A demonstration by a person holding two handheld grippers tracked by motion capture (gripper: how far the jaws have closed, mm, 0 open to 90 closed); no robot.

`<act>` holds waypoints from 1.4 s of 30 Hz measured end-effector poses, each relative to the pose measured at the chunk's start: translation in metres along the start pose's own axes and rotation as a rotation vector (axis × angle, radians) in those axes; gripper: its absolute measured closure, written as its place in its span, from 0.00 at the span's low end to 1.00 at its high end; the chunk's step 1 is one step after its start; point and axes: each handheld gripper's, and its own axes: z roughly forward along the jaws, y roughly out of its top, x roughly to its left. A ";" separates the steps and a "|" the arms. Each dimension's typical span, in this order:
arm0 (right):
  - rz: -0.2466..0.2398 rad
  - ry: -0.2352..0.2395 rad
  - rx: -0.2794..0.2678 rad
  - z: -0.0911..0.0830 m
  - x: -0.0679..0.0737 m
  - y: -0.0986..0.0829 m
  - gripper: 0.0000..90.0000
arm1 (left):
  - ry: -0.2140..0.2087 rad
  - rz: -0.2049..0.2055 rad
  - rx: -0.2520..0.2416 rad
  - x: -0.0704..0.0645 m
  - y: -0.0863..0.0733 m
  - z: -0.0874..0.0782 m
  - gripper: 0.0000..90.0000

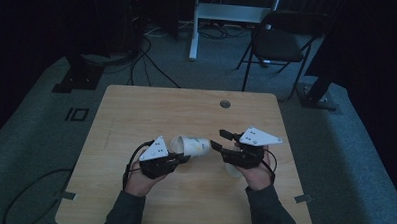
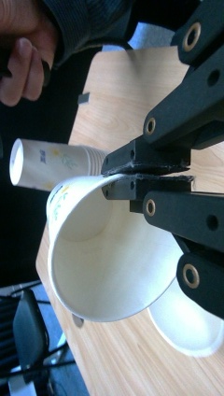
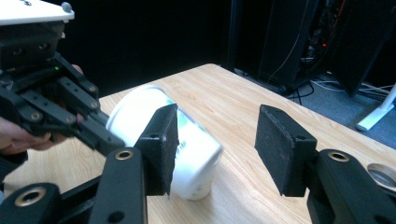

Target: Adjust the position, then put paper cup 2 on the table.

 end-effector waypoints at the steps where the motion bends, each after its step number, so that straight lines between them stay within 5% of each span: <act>1: 0.002 -0.003 -0.002 -0.002 -0.001 0.000 0.54 | 0.008 0.002 0.004 0.001 0.000 -0.003 0.97; 19: 0.027 -0.055 -0.004 -0.023 -0.013 -0.011 0.52 | 0.127 -0.015 0.081 0.024 -0.010 -0.046 0.97; 42: 0.036 -0.062 -0.009 -0.028 -0.015 -0.014 0.52 | 0.265 -0.051 0.217 0.039 -0.023 -0.060 0.97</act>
